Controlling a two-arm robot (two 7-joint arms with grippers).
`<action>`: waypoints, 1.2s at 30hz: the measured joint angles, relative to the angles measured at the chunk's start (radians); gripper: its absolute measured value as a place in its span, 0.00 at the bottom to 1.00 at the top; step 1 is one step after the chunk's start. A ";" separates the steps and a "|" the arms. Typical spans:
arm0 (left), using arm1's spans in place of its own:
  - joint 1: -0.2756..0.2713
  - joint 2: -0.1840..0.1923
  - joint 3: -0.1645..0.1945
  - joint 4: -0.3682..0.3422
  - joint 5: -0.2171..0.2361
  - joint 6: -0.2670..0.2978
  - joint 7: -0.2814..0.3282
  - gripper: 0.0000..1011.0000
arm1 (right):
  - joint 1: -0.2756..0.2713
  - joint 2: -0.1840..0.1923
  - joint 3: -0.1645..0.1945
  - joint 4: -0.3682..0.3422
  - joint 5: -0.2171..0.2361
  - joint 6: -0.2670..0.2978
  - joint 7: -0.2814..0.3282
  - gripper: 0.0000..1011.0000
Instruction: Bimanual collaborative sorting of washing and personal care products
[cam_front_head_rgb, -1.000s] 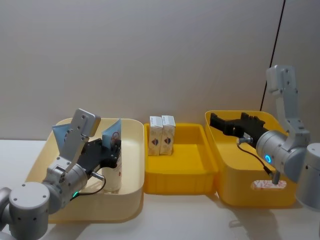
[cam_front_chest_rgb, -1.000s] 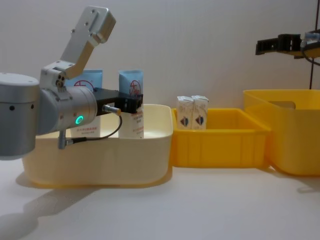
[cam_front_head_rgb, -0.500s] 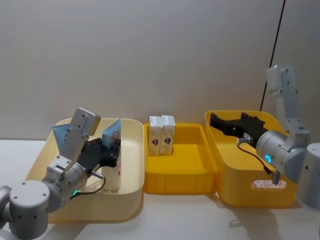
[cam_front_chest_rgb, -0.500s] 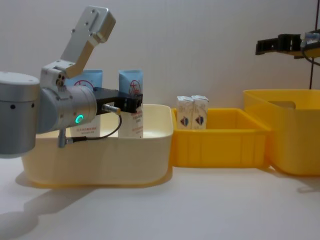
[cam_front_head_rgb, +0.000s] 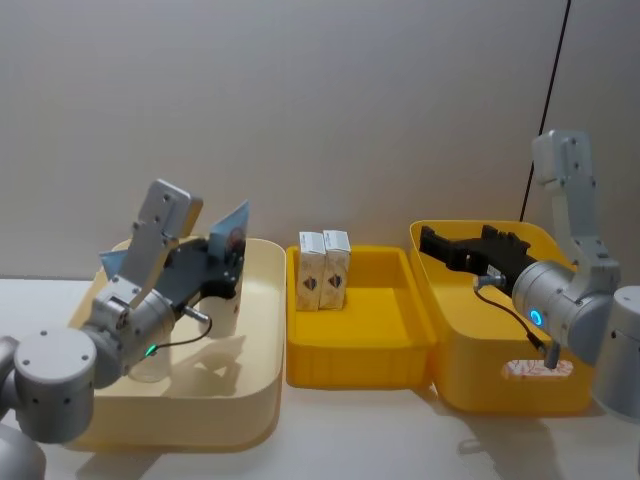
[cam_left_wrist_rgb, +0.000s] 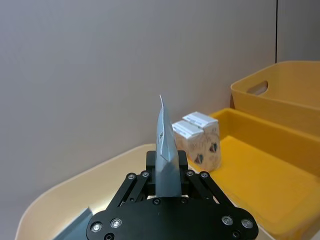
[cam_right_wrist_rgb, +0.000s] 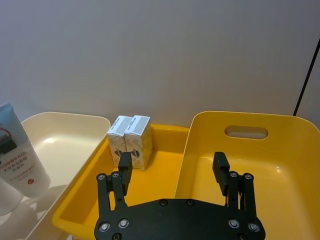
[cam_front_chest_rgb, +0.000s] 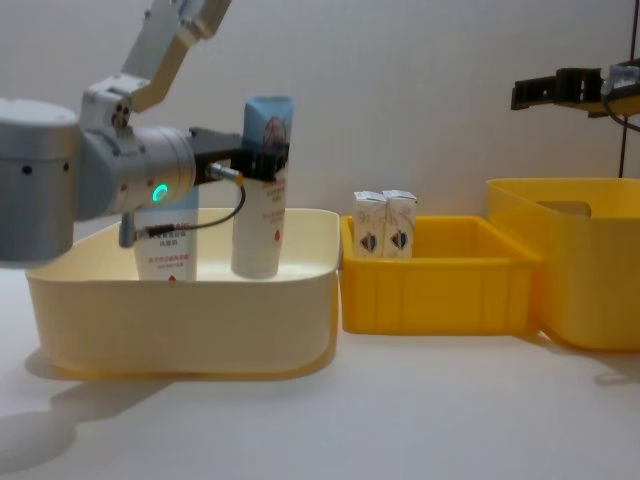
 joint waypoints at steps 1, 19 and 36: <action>0.000 0.000 0.000 0.000 0.000 0.000 0.000 0.22 | 0.000 0.000 0.000 0.000 0.000 0.000 0.000 0.99; -0.033 0.006 -0.028 -0.084 -0.009 -0.039 -0.046 0.22 | 0.006 0.016 -0.018 0.002 -0.011 -0.004 0.023 0.99; -0.057 -0.008 -0.051 -0.130 -0.053 -0.039 -0.104 0.22 | 0.020 0.095 -0.102 -0.005 -0.006 -0.023 0.188 0.99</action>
